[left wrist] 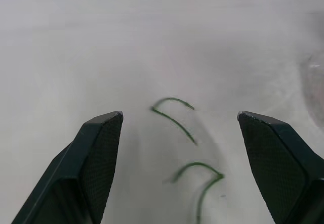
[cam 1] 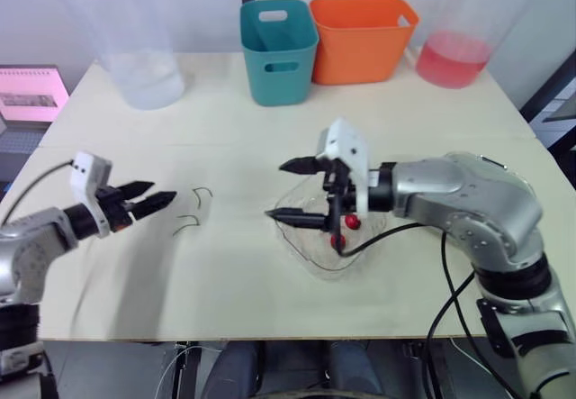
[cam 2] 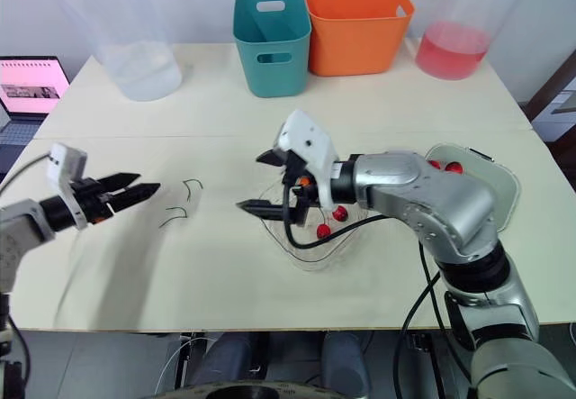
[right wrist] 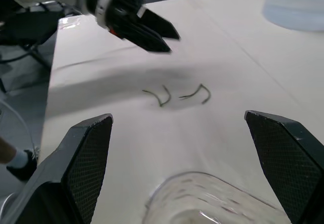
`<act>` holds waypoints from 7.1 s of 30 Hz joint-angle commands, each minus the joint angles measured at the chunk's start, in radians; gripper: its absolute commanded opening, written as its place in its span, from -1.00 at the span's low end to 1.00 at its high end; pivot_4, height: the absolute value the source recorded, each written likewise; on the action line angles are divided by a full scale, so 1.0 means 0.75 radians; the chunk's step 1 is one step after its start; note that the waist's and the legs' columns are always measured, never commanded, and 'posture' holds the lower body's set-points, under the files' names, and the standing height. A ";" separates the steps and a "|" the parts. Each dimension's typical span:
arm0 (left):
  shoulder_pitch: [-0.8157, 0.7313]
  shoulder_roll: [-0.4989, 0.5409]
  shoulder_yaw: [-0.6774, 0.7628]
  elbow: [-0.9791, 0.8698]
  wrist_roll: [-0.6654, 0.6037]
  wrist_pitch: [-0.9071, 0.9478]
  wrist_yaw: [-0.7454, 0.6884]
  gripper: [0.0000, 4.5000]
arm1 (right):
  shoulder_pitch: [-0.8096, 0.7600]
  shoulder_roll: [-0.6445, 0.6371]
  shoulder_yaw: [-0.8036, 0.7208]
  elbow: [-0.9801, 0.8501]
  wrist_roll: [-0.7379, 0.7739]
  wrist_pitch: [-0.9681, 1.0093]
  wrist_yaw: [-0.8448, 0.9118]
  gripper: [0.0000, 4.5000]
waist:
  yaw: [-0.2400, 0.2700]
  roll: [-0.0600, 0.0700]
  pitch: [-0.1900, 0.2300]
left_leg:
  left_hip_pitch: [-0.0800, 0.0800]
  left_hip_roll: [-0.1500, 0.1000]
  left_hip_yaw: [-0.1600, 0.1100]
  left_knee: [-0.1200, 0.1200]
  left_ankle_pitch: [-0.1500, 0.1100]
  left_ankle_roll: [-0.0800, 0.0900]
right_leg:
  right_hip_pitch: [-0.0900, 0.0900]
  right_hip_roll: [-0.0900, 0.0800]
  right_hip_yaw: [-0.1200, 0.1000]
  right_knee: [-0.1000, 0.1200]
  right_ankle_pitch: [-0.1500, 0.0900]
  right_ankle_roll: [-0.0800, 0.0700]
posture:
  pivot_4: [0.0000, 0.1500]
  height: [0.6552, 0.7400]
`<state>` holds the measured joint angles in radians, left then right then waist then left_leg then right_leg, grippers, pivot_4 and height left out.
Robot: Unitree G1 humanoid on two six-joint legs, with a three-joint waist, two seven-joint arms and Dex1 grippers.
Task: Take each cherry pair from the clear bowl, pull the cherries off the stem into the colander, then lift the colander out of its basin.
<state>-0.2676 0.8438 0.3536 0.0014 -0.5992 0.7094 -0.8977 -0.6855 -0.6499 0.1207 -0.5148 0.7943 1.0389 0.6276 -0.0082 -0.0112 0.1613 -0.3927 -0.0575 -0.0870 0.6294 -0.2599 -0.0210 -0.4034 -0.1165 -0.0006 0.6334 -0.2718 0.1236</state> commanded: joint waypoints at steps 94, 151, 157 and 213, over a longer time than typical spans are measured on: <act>-0.184 0.085 -0.538 -0.803 -0.121 0.074 -0.213 0.78 | -0.379 -0.434 0.694 0.190 -0.779 -0.284 0.900 0.15 | -0.015 0.001 0.001 | 0.000 0.002 0.004 0.002 -0.002 0.004 | 0.000 0.006 0.001 0.000 0.000 0.000 | 1.00 1.00; -0.202 0.038 -0.521 -0.762 -0.082 0.025 -0.165 0.78 | -0.408 -0.047 0.519 0.494 -1.213 -0.440 1.113 0.22 | -0.010 0.001 0.001 | 0.000 0.001 0.002 0.002 0.004 -0.007 | 0.000 0.004 0.001 0.001 0.000 0.000 | 1.00 1.00; -0.207 0.086 -0.535 -0.711 -0.037 -0.005 -0.214 0.78 | -0.309 -0.125 0.414 0.295 -1.119 -0.005 1.023 0.22 | -0.008 0.001 0.001 | 0.000 0.001 0.002 0.002 0.004 -0.007 | -0.001 0.005 0.001 0.001 0.000 0.000 | 1.00 1.00; -0.573 -0.100 -0.299 -0.328 -0.305 0.116 -0.186 0.78 | -0.143 -0.004 -0.361 0.105 -0.532 -0.146 0.438 -0.72 | -0.007 0.000 0.001 | 0.000 0.001 0.001 0.003 0.000 -0.001 | 0.001 0.004 -0.001 0.002 0.000 0.000 | 1.00 1.00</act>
<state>-0.6570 0.7774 0.0954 -0.2554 -0.7887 0.7861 -1.0469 -0.7836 -0.6777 -0.0654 -0.4115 0.3526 0.9312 1.0180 -0.0134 -0.0109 0.1619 -0.3926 -0.0568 -0.0858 0.6317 -0.2592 -0.0222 -0.4029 -0.1135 -0.0009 0.6358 -0.2718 0.1236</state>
